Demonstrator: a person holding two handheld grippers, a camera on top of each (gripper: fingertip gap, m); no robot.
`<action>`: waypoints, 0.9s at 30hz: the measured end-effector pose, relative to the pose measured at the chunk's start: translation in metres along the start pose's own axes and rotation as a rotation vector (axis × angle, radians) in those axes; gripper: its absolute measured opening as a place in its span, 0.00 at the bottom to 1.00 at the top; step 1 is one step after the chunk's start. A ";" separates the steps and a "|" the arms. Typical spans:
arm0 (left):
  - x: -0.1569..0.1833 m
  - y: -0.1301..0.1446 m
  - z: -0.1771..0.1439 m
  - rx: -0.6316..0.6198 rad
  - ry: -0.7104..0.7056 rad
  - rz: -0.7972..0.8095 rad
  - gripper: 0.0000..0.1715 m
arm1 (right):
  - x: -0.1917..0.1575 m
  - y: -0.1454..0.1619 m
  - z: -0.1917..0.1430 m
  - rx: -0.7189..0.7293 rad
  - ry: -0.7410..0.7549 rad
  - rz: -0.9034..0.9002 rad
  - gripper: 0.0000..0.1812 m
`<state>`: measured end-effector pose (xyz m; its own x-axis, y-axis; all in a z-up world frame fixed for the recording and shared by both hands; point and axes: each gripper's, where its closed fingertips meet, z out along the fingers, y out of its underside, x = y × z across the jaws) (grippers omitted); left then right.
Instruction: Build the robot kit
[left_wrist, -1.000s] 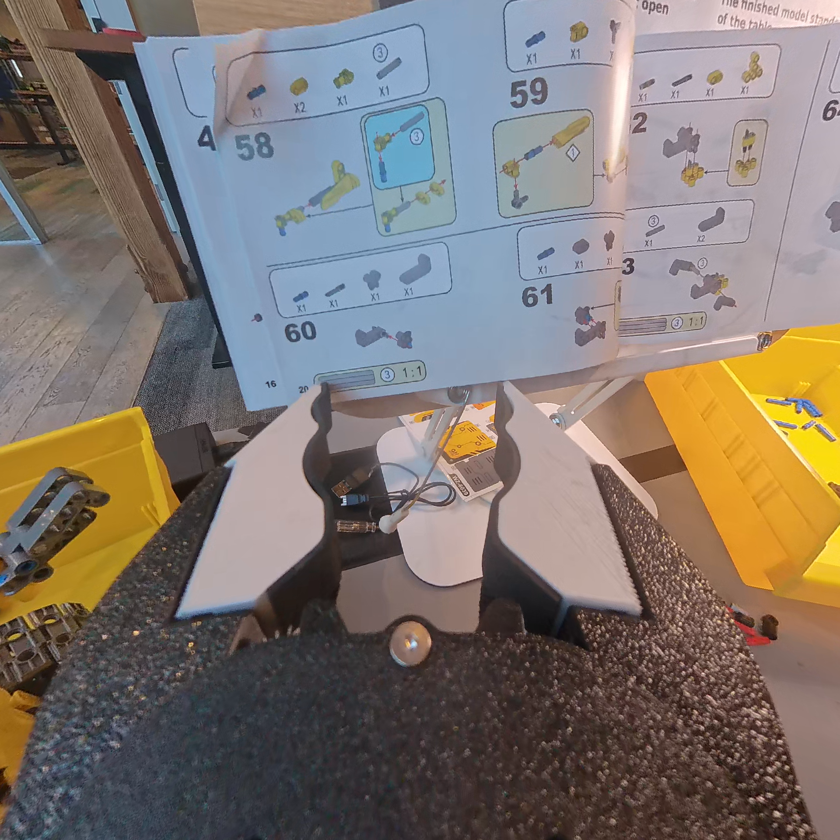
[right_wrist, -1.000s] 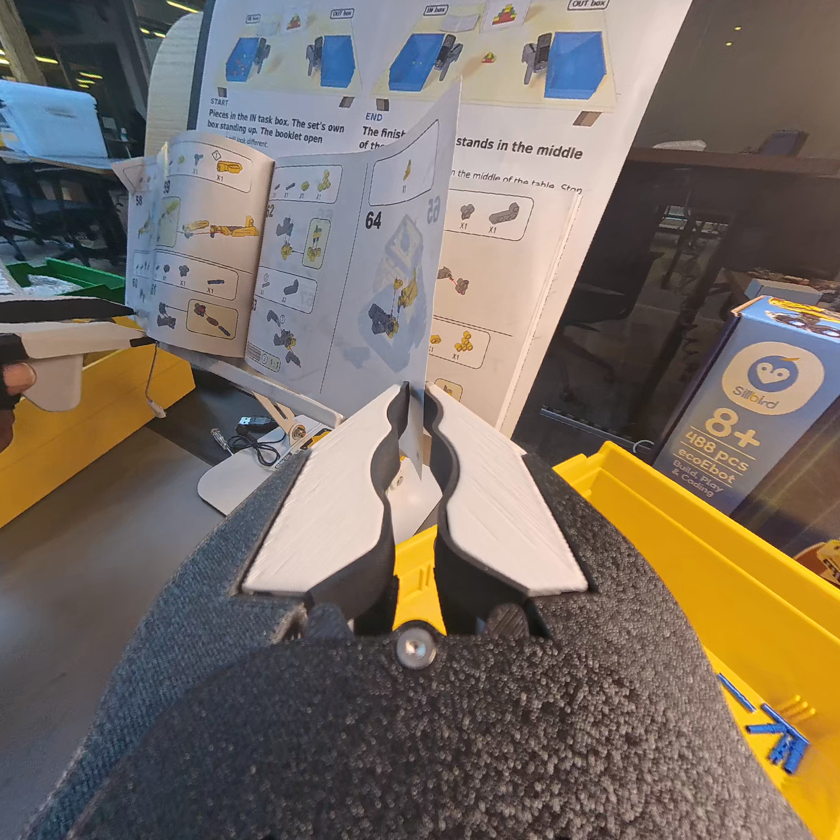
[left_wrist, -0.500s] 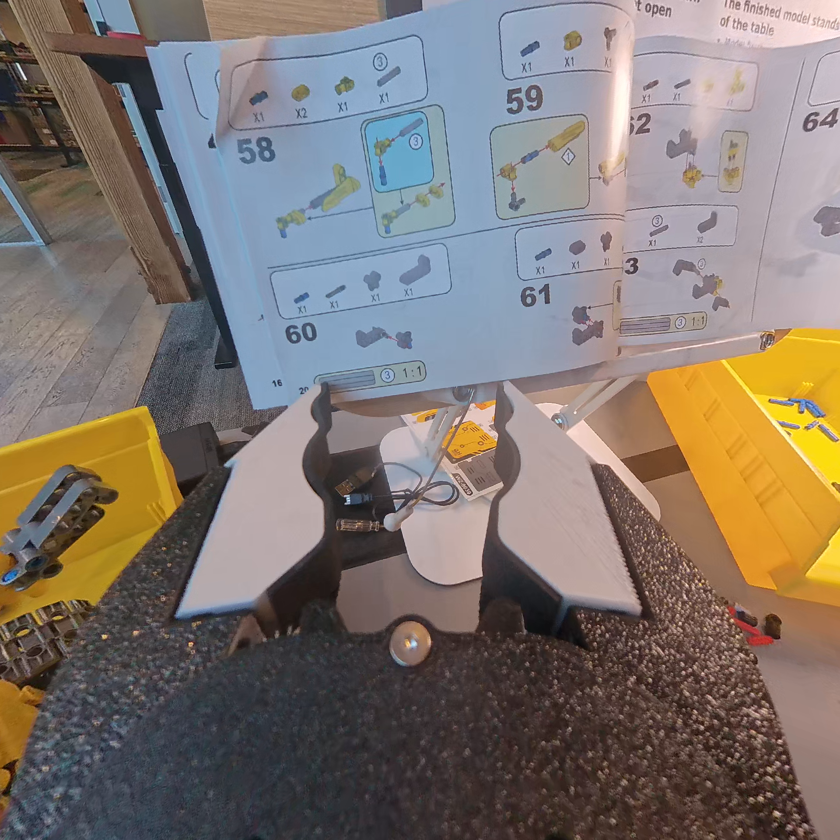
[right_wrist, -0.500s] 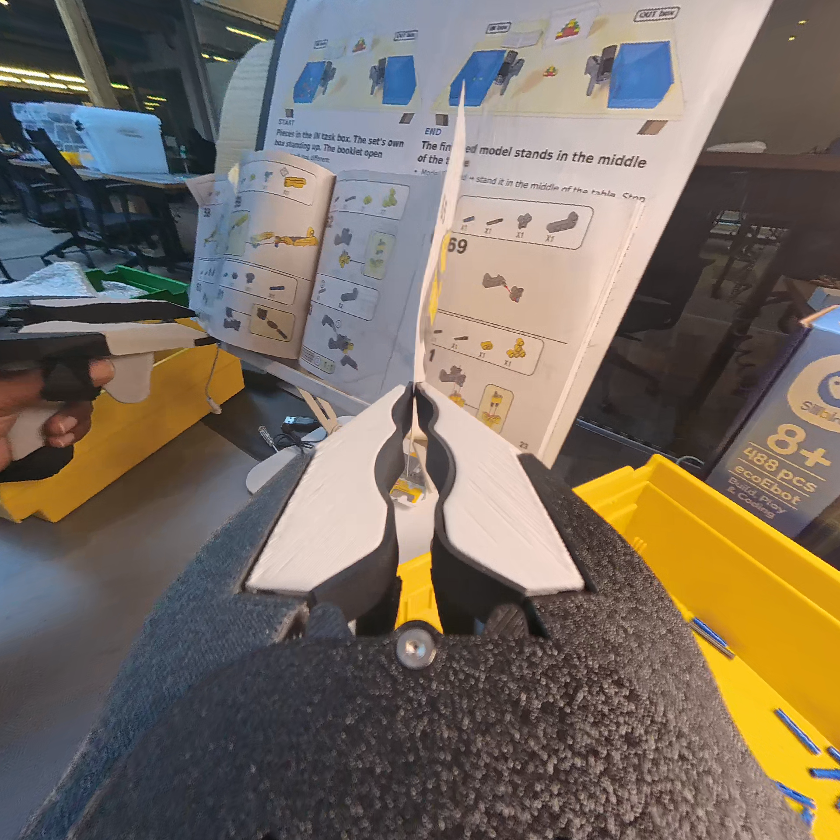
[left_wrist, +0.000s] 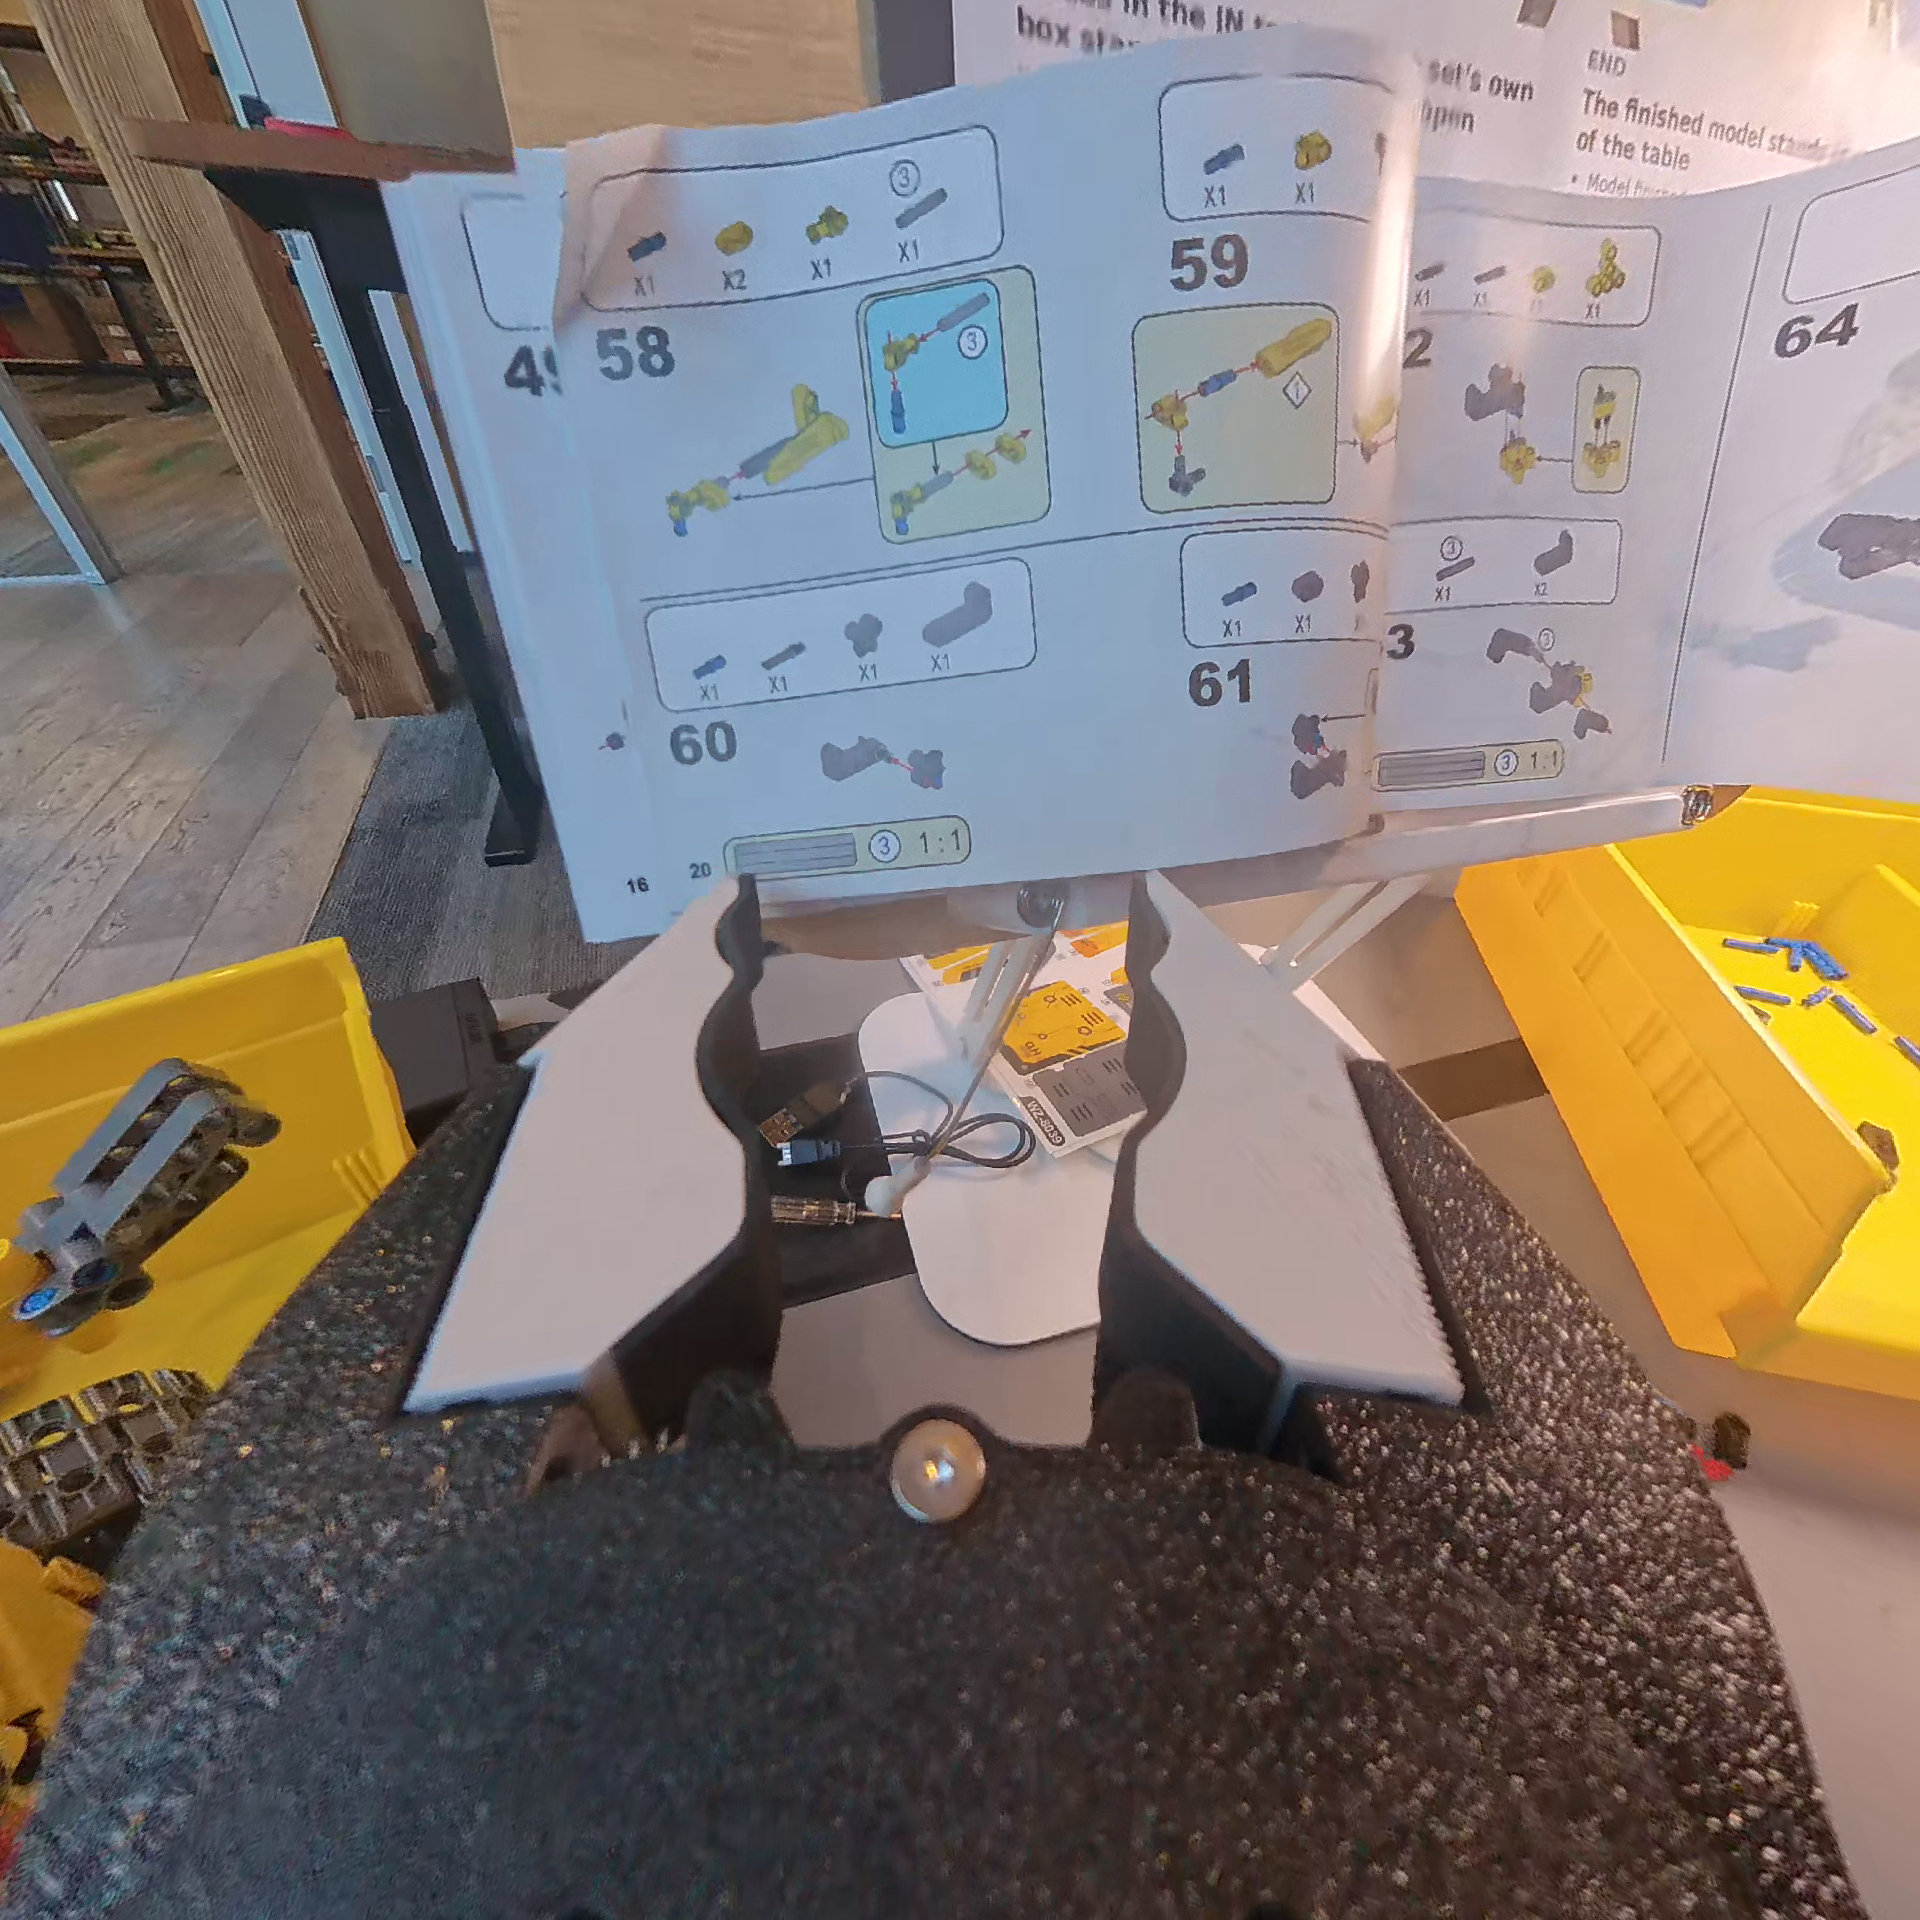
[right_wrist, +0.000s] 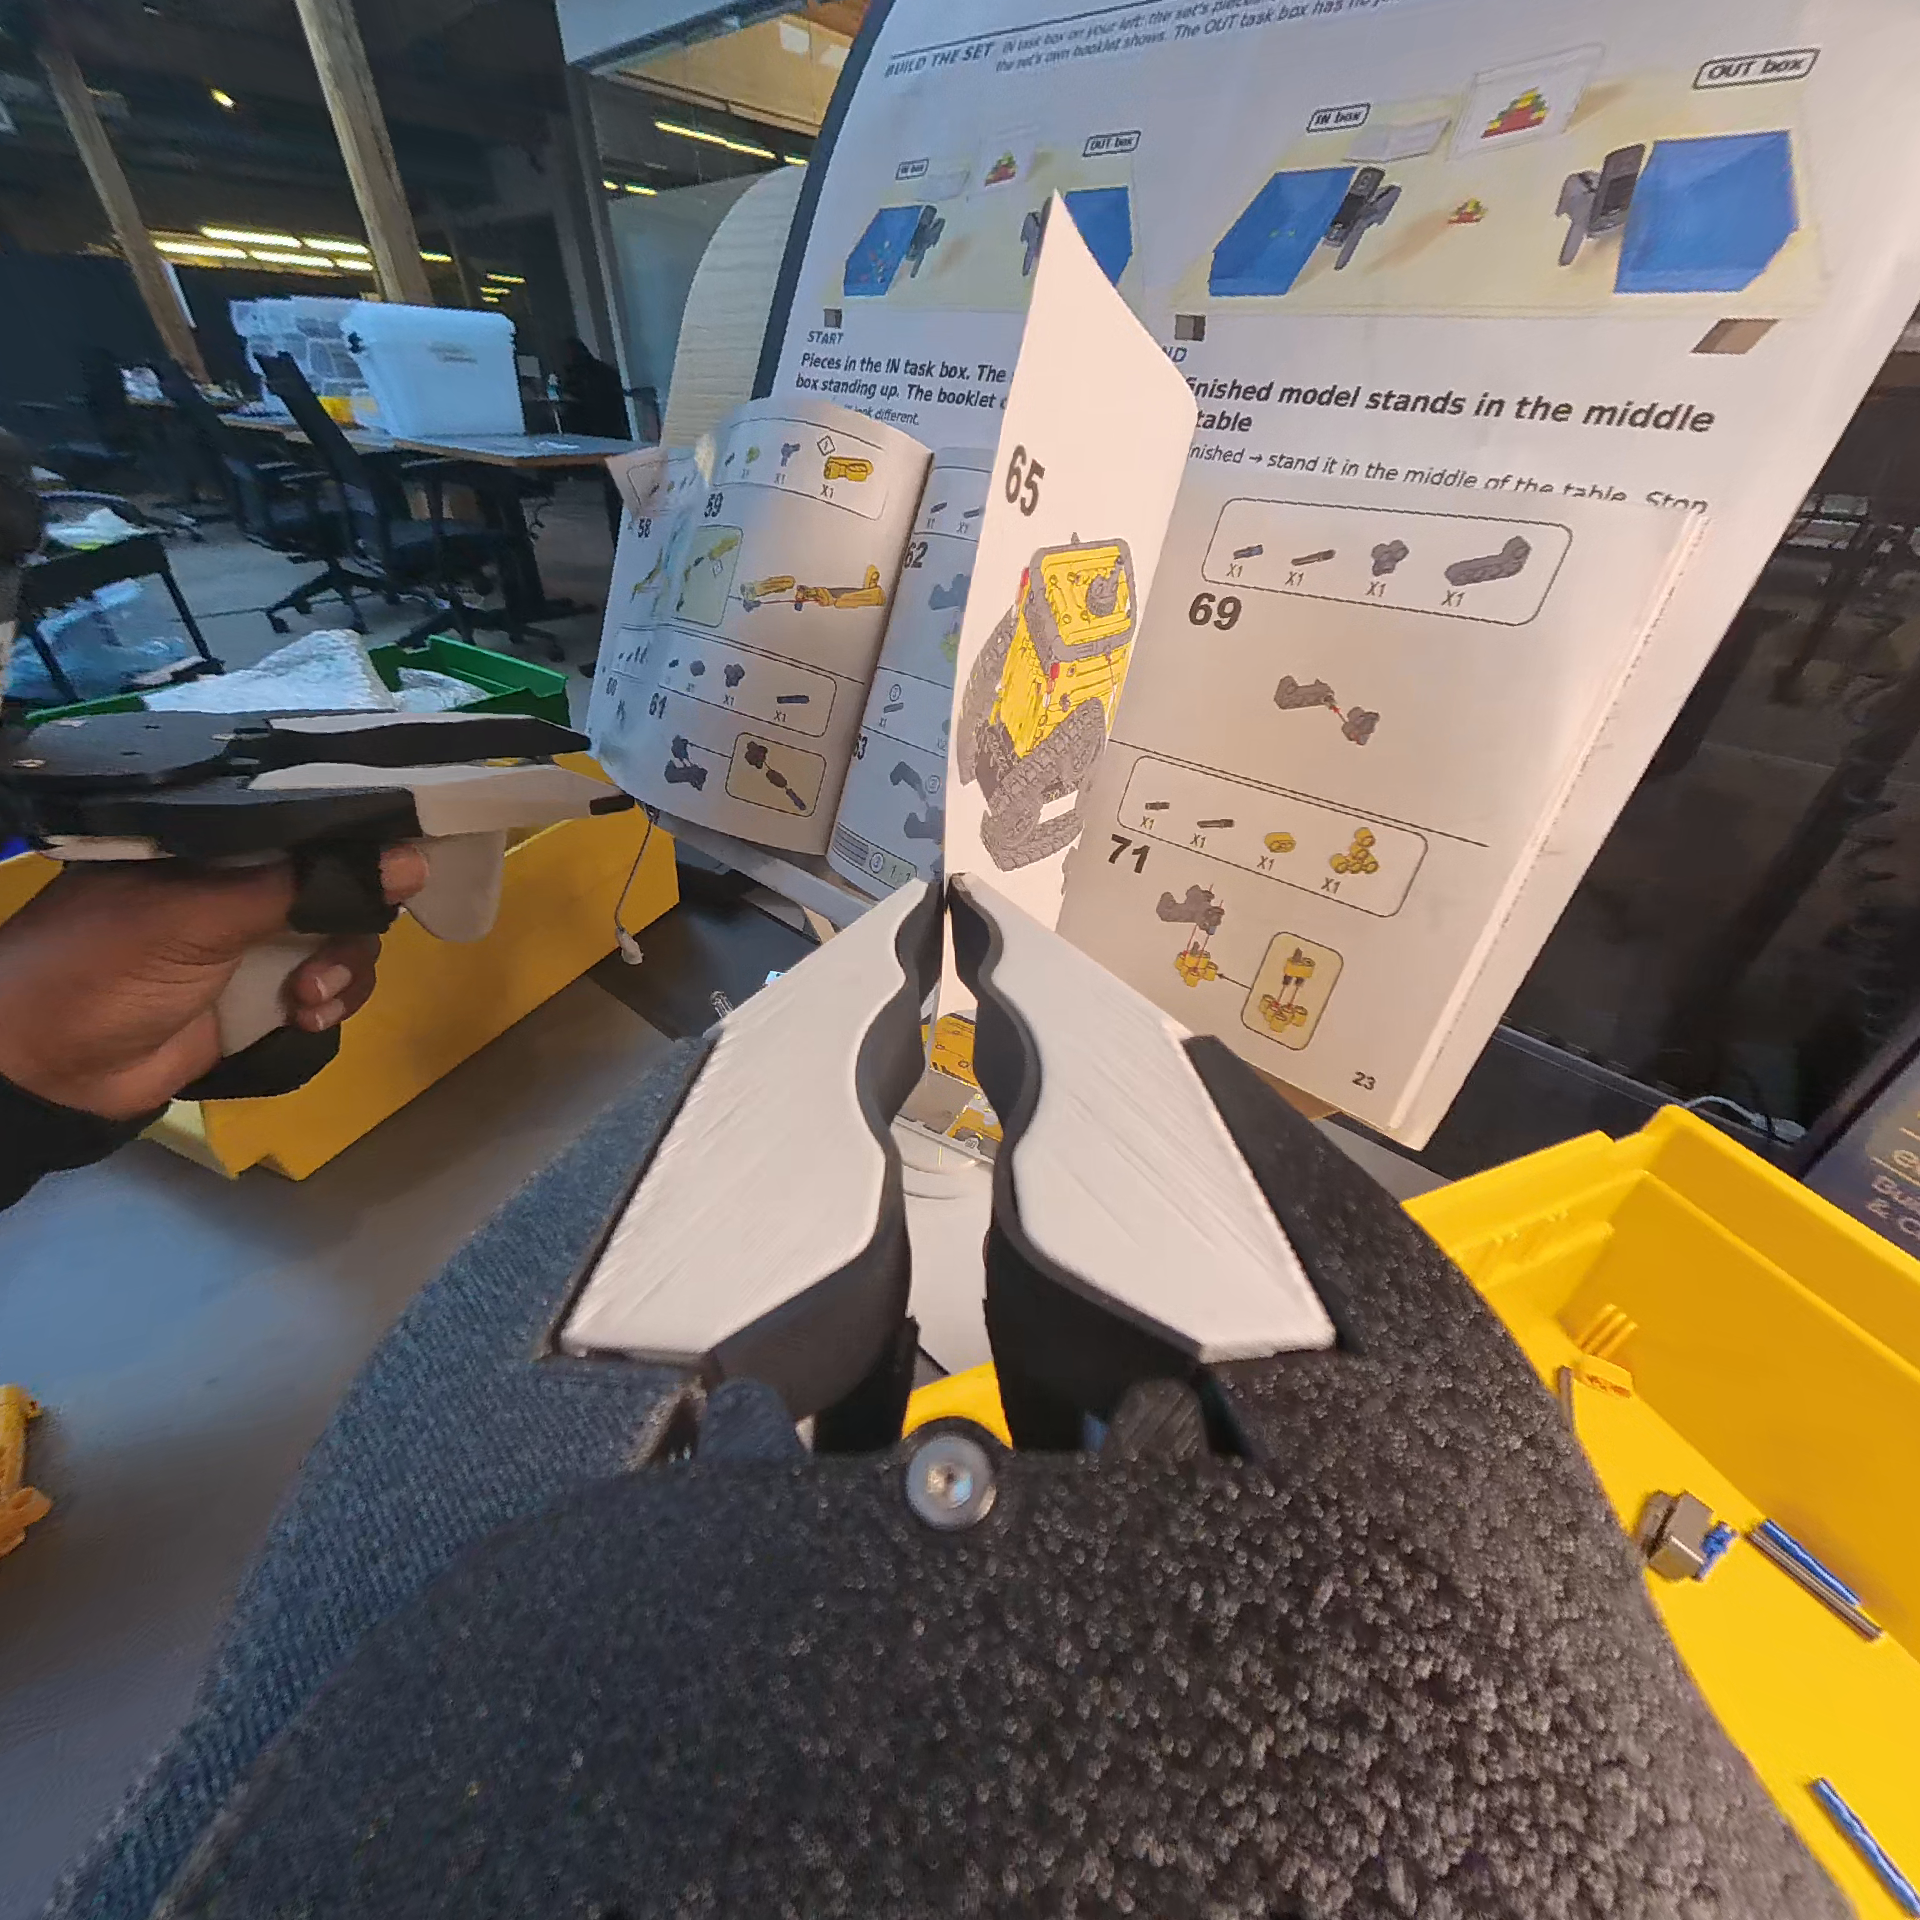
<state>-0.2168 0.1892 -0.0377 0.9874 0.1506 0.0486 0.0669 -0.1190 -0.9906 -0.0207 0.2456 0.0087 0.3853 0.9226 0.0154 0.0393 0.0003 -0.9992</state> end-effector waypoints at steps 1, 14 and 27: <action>0.000 -0.003 -0.003 0.020 -0.006 -0.001 0.39 | 0.001 0.000 -0.001 0.000 0.003 0.001 0.00; 0.069 -0.039 -0.023 0.254 0.130 -0.001 0.24 | 0.010 0.002 -0.005 0.011 0.018 0.047 0.00; 0.147 0.073 -0.045 -0.147 0.551 -0.022 0.18 | 0.001 -0.004 -0.008 0.043 -0.024 0.059 0.00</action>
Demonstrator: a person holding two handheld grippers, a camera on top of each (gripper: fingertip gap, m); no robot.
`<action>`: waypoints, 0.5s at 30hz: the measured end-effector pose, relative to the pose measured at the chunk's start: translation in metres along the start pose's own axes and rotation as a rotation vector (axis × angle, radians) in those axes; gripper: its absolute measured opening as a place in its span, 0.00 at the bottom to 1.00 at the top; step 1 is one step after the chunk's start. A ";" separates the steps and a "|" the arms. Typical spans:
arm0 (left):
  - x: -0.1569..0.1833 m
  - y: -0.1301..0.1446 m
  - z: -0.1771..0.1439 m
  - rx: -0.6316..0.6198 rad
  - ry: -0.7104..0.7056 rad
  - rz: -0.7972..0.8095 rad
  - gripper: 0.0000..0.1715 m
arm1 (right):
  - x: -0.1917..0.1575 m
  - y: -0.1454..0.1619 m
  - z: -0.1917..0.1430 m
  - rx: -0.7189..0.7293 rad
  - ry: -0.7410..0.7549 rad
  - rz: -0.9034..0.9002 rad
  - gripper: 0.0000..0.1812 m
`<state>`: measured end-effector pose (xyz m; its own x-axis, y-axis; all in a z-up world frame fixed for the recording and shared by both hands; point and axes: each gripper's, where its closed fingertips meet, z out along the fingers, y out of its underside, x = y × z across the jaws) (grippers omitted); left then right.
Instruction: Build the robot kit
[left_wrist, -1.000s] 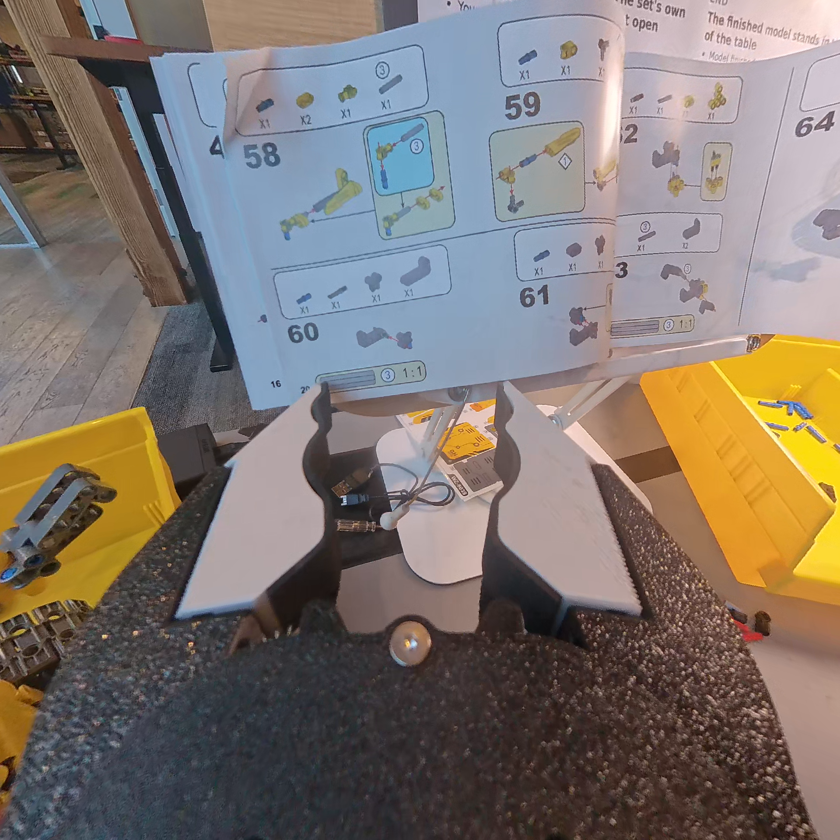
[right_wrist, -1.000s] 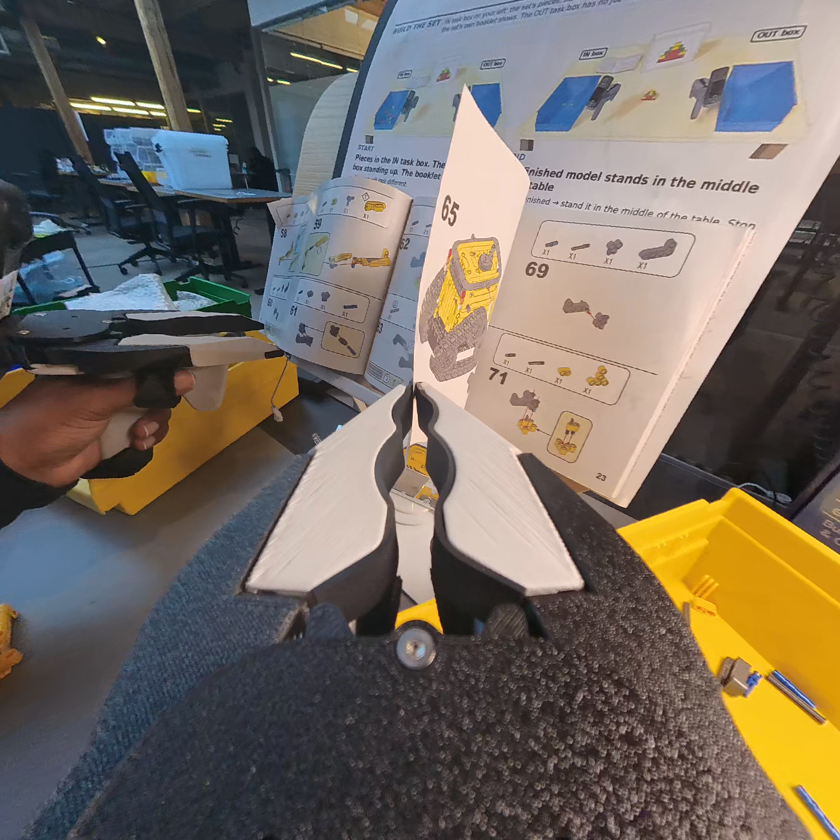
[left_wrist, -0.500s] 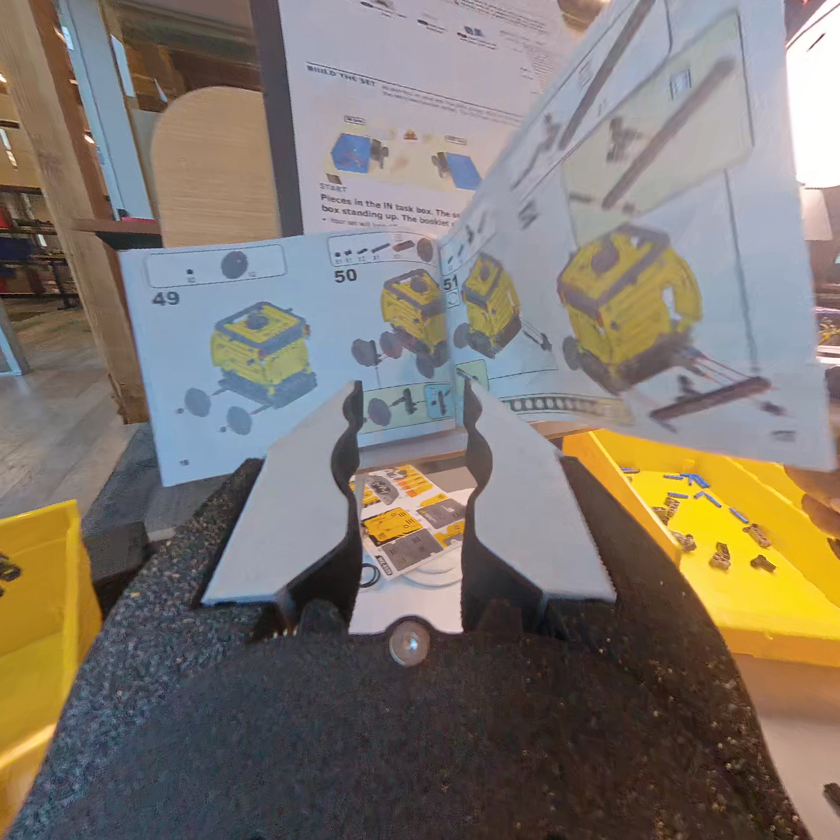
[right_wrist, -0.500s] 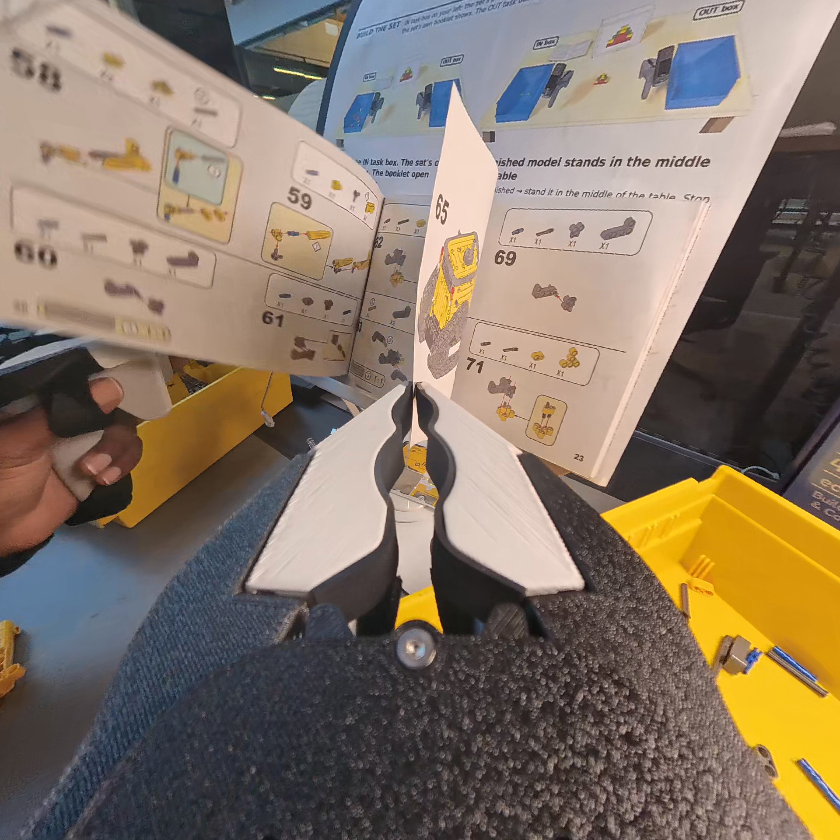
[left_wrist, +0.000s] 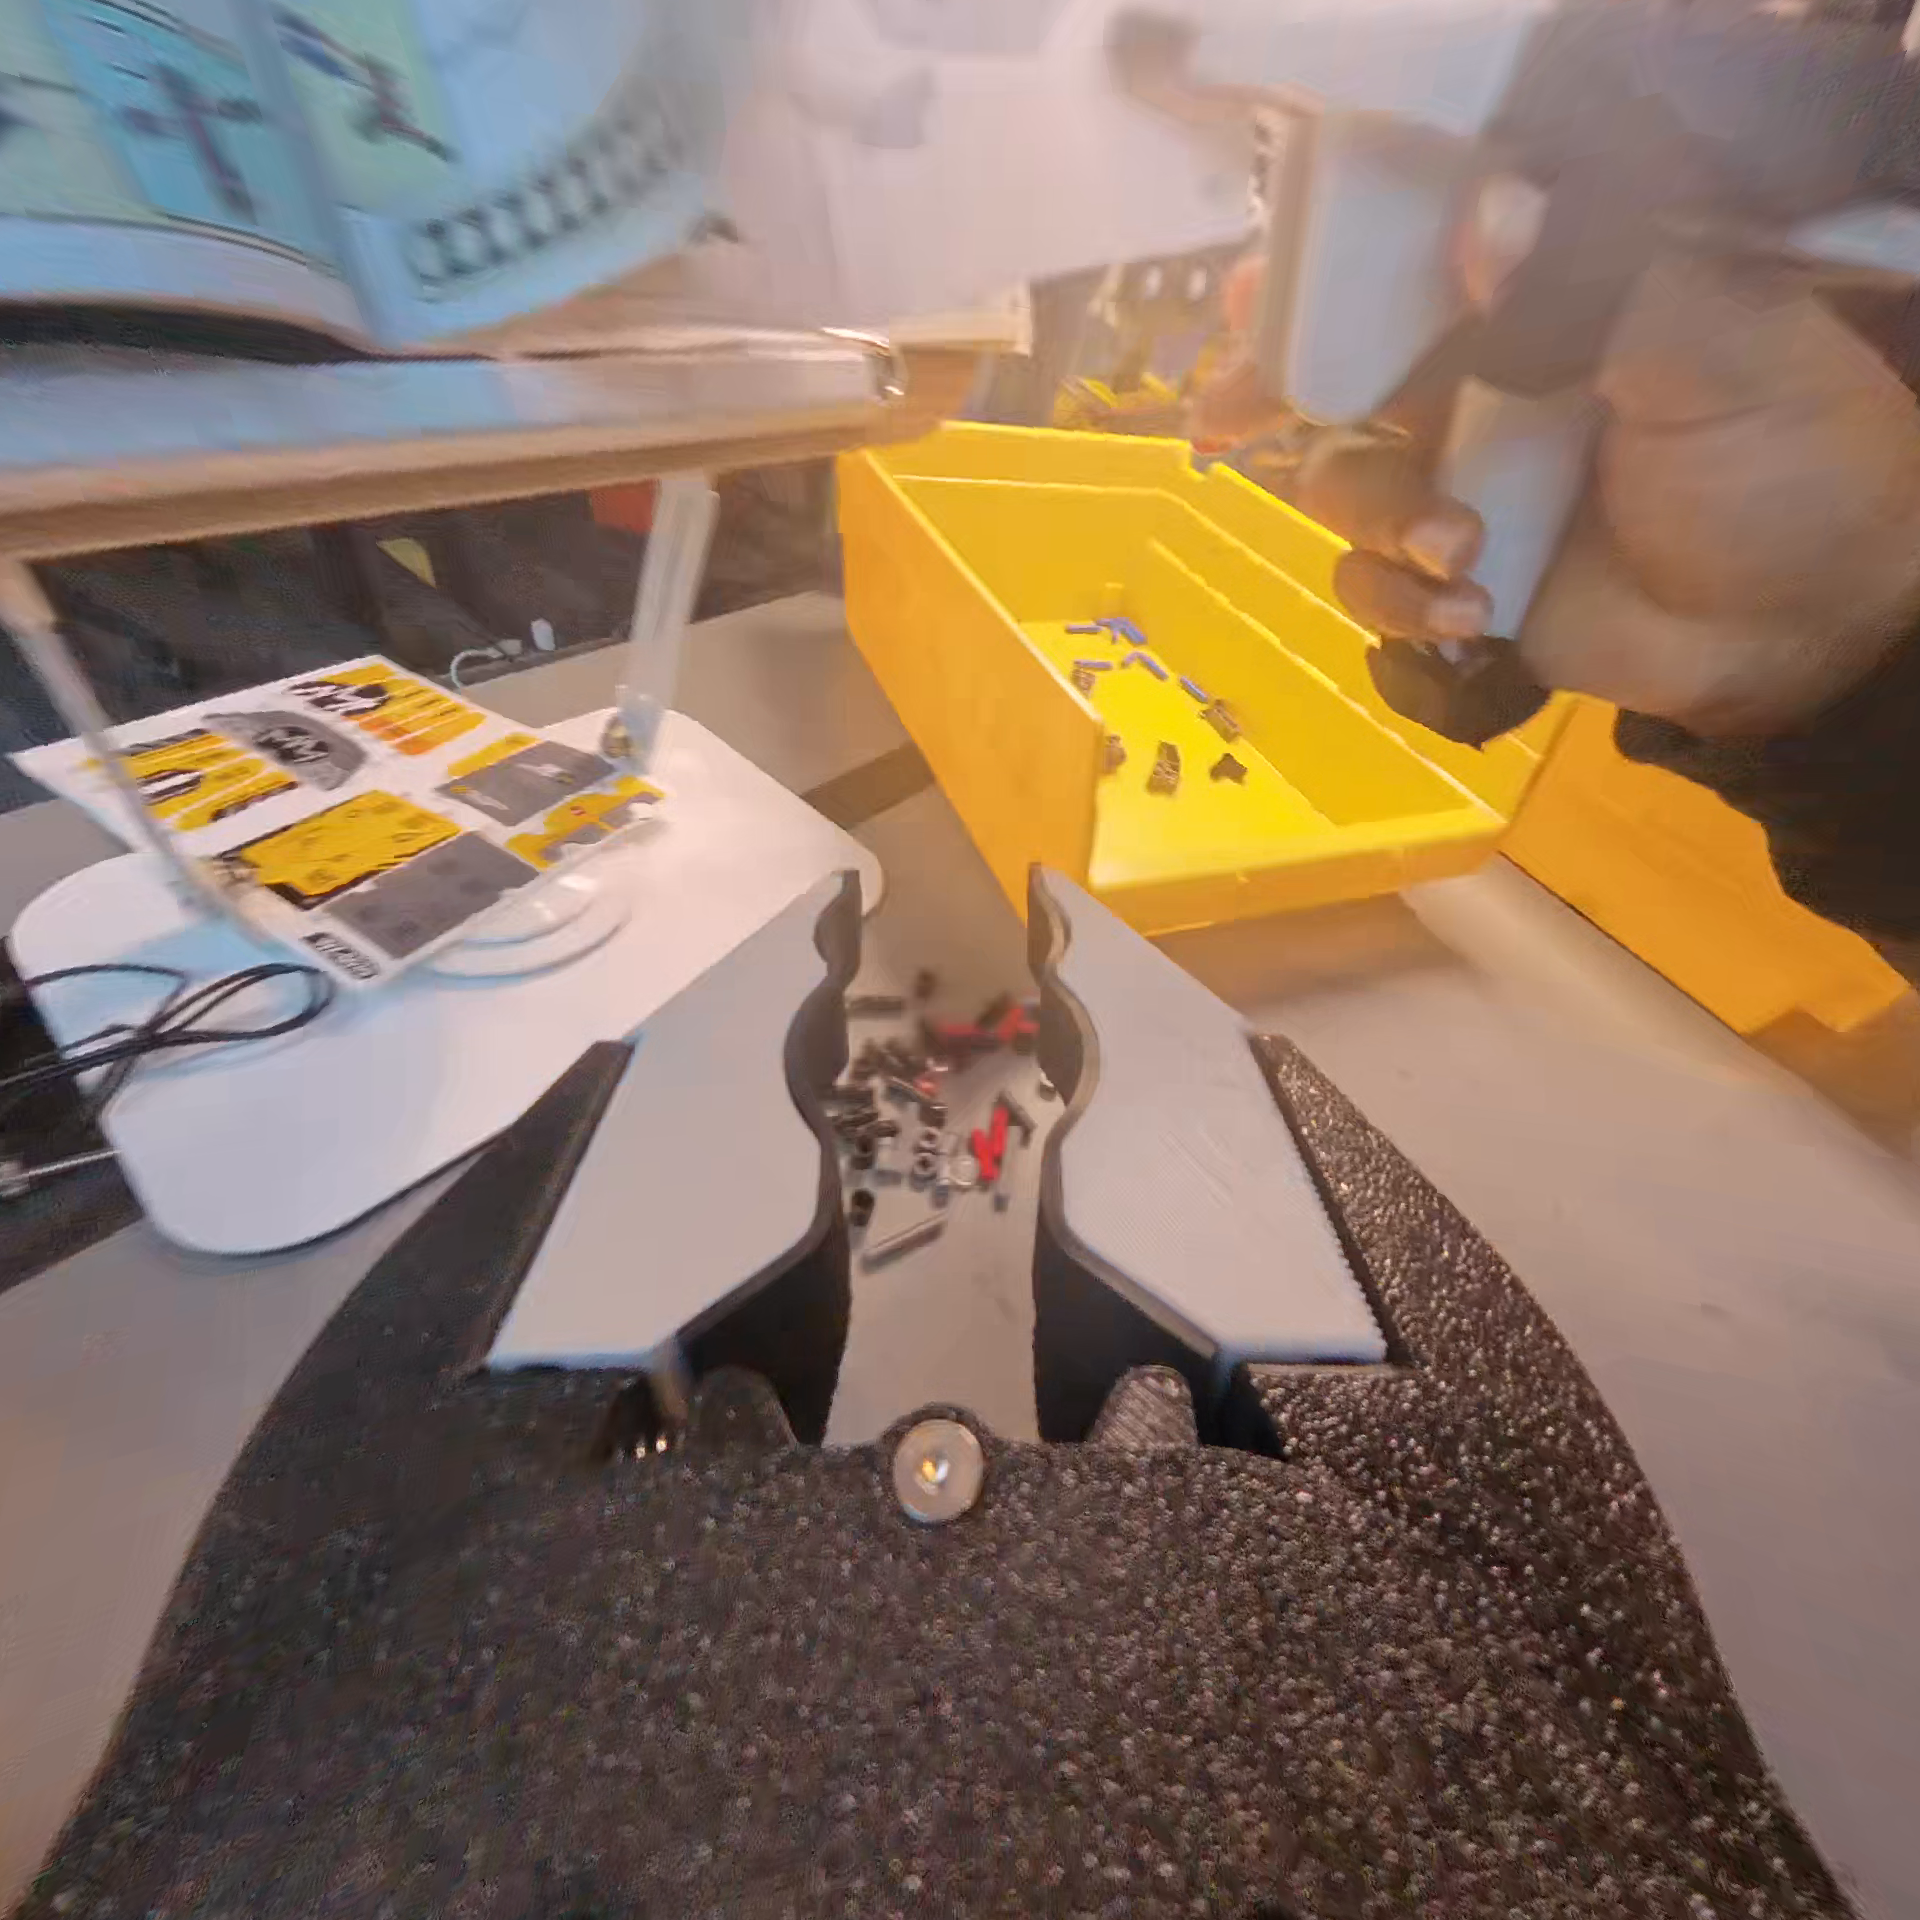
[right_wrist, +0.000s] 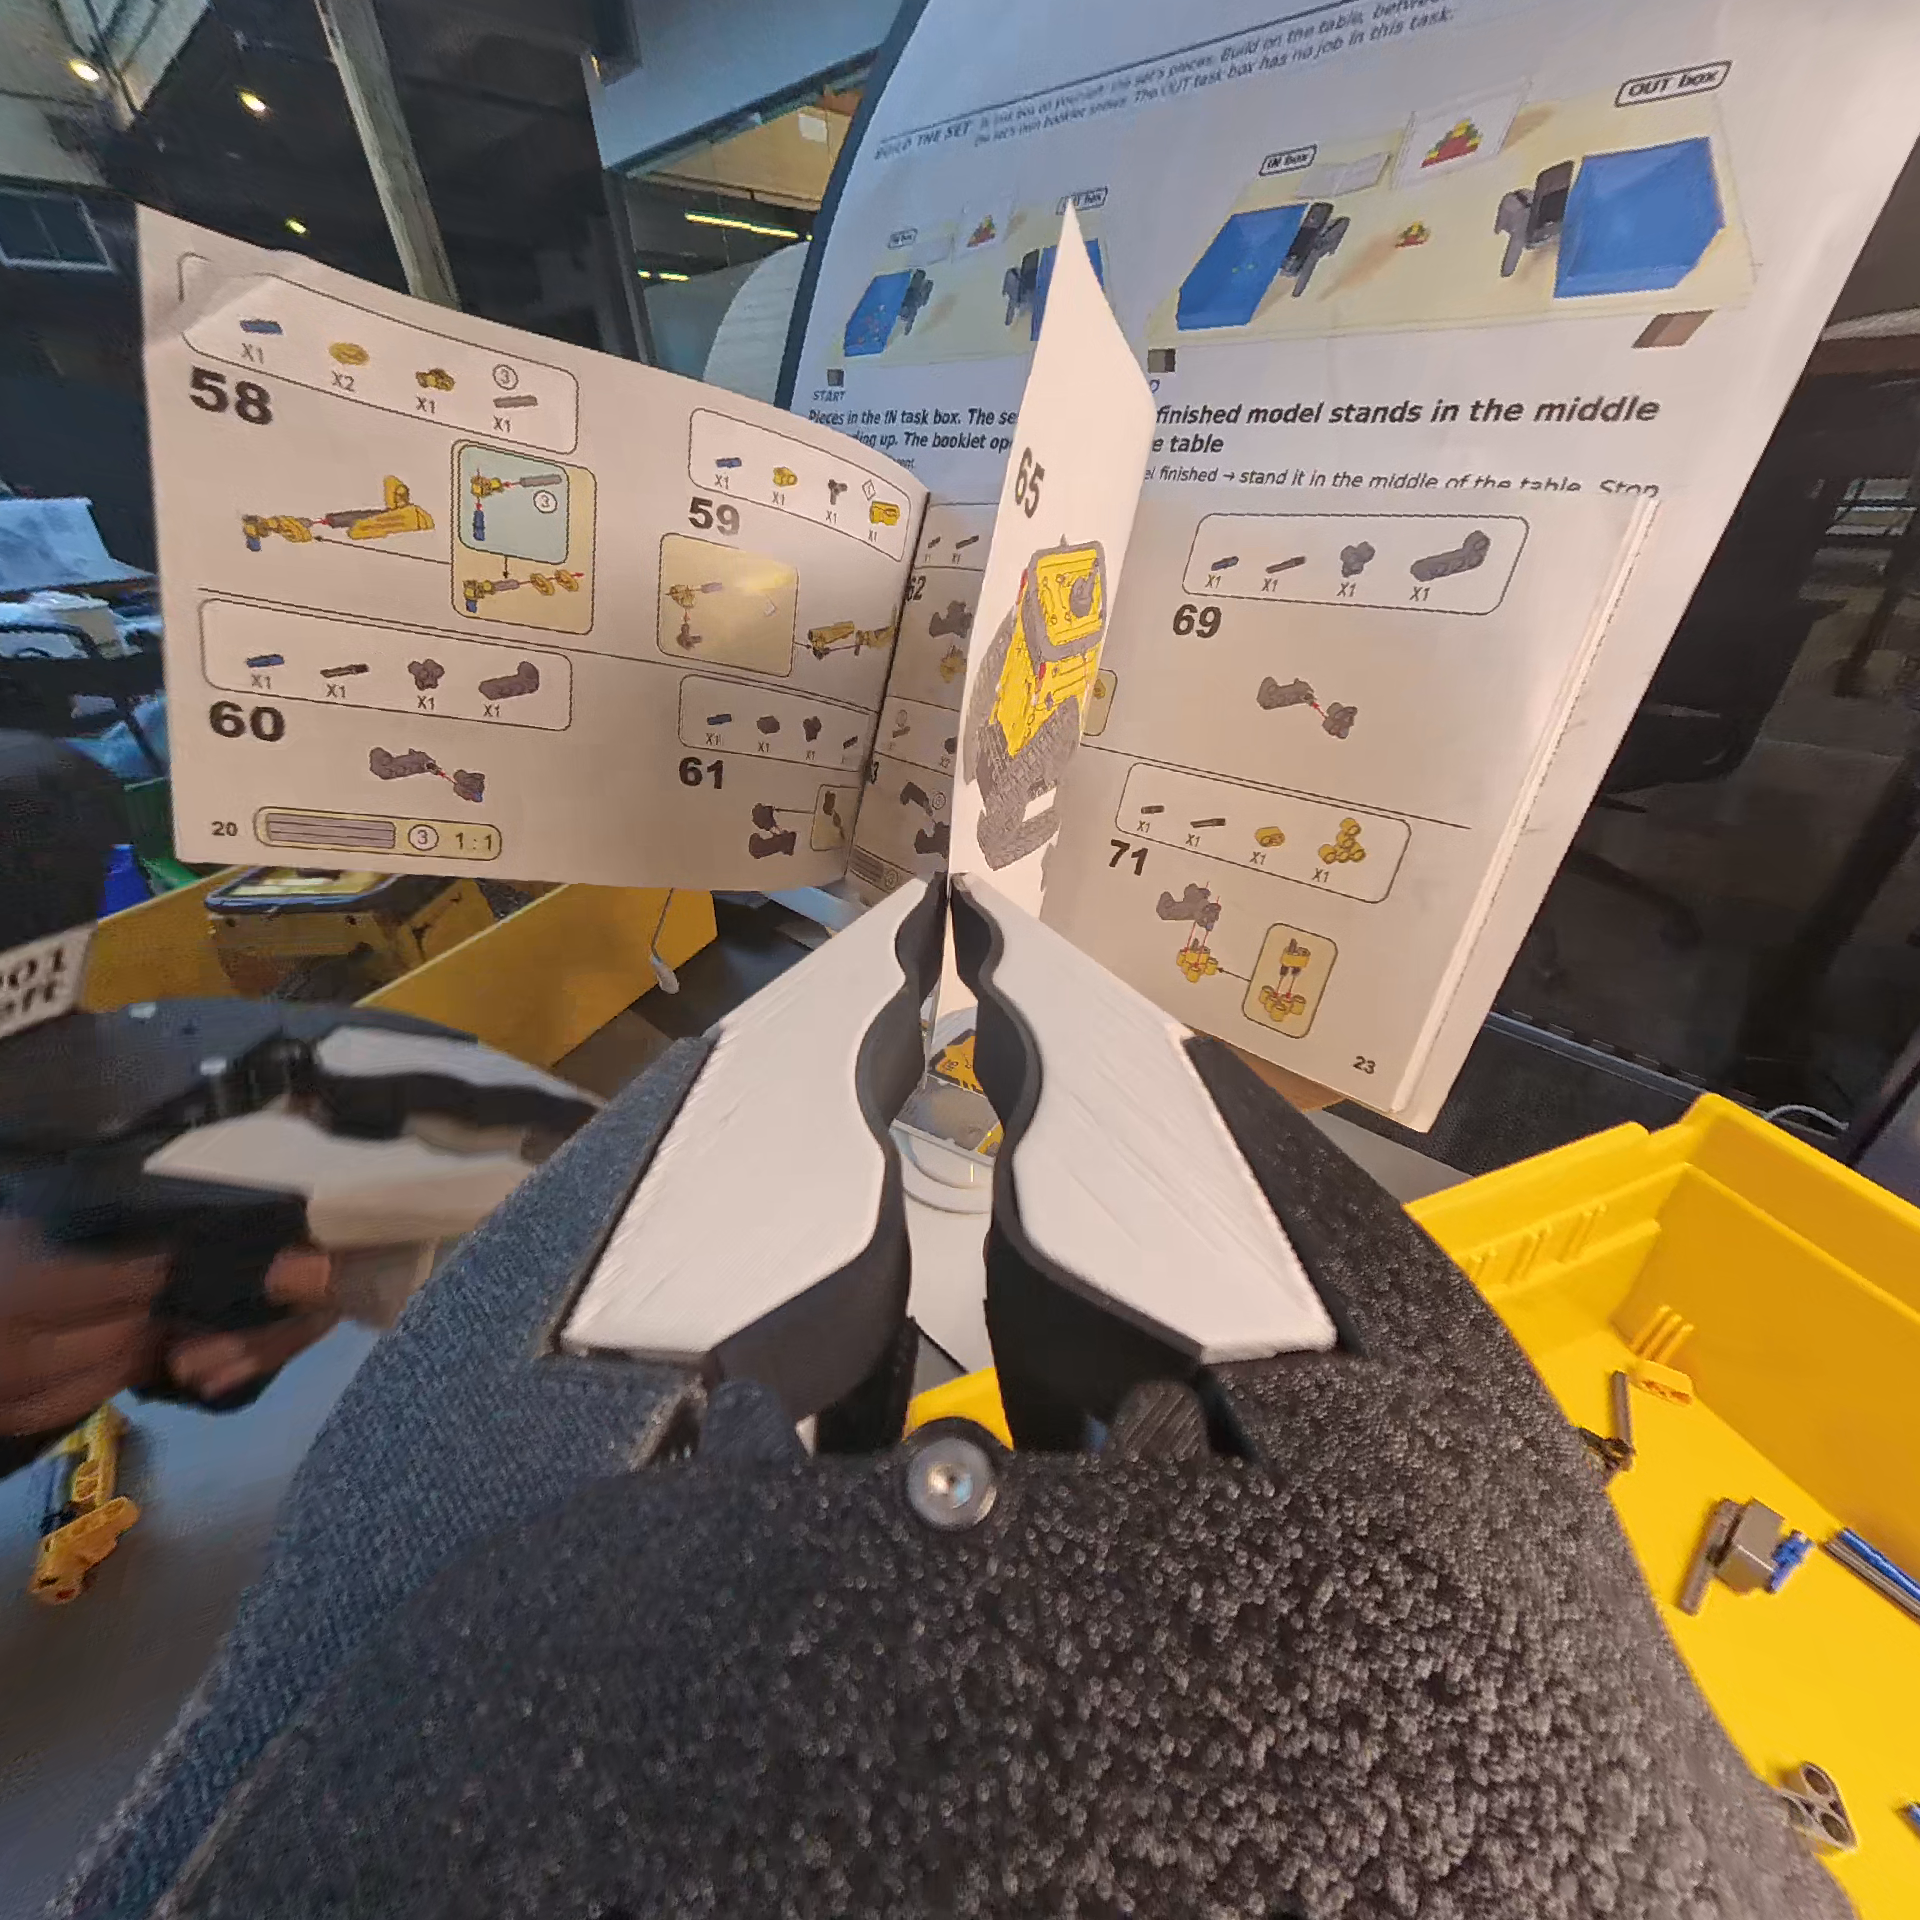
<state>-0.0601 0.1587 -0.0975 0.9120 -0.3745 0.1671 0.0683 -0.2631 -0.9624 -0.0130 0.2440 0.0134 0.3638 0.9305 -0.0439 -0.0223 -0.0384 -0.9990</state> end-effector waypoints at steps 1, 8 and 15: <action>0.015 0.006 0.006 -0.001 0.023 0.030 0.18 | -0.001 -0.001 0.001 0.005 -0.003 0.006 0.00; 0.013 -0.085 0.018 0.322 -0.225 0.204 0.20 | 0.004 -0.002 0.001 -0.003 0.018 0.012 0.00; -0.093 -0.098 -0.002 0.249 -0.502 0.067 0.21 | 0.019 -0.003 -0.006 0.004 0.034 0.031 0.00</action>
<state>-0.1521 0.2172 -0.0182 0.9940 0.1015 0.0399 0.0414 -0.0124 -0.9991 -0.0008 0.2592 0.0152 0.3947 0.9157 -0.0753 -0.0374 -0.0659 -0.9971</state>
